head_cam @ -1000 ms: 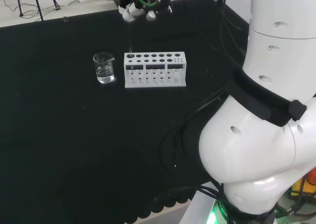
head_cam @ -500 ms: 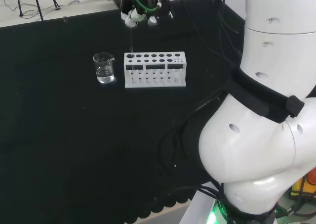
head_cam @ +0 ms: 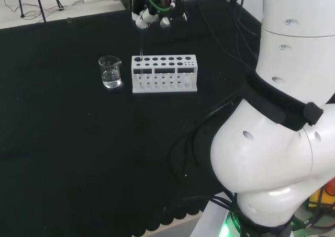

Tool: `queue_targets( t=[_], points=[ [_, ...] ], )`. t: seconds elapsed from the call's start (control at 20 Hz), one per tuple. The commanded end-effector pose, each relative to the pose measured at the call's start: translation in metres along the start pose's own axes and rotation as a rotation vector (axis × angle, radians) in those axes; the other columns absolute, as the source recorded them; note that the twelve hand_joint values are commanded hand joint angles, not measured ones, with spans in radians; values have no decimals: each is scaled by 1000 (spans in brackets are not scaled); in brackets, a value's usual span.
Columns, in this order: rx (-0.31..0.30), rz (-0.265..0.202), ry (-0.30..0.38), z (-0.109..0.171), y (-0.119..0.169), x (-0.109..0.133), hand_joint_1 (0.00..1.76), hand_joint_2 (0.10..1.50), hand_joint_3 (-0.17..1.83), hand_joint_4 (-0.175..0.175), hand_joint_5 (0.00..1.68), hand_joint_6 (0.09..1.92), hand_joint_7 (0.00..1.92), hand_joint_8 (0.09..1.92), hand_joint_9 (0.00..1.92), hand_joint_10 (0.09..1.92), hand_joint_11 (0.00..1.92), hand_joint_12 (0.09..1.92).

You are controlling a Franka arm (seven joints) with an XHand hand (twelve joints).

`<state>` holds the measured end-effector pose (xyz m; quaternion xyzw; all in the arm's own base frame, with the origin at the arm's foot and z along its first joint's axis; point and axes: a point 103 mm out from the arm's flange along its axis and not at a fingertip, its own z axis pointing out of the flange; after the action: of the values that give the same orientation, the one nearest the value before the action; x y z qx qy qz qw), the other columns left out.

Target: Put the glass rod back on the white test tube rack.

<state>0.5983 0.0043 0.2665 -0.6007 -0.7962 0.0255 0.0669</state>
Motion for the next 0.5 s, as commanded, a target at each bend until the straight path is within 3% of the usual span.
queue_targets(
  t=[0.05,0.5],
  points=[
    [1,-7,15,4,0,1,1300,1048,1,-175,1147,422,1168,1011,1617,879,1429,956],
    [11,0,56,10,-4,-8,1299,1048,1,-175,1144,429,1170,1006,1622,878,1429,956]
  ],
)
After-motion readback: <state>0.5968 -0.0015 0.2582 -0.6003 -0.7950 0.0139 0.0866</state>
